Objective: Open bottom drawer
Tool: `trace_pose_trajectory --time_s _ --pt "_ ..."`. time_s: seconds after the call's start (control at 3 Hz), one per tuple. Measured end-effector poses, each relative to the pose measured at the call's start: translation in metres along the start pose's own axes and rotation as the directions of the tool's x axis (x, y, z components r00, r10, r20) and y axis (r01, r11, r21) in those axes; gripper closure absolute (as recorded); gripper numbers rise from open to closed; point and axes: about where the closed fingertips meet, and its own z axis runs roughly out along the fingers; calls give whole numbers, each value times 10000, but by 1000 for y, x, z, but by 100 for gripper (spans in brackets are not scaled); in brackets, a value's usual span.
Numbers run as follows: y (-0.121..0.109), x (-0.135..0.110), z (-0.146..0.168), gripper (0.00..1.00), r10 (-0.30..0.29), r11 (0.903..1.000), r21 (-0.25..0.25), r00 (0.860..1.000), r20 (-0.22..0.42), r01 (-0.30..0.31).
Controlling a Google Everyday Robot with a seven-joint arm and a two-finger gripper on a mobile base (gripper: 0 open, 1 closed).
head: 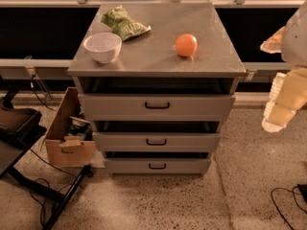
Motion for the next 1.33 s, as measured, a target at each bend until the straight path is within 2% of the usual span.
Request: trace_pose_trajectory --time_s 0.67,1.0,1.33 --pt "10 -2 17 0 195 9996 -207 9998 47 -194" --pt "37 -20 43 0 727 9967 -389 9958 558 -706" --pt "64 -55 120 0 1084 9914 -819 9916 703 -1025"
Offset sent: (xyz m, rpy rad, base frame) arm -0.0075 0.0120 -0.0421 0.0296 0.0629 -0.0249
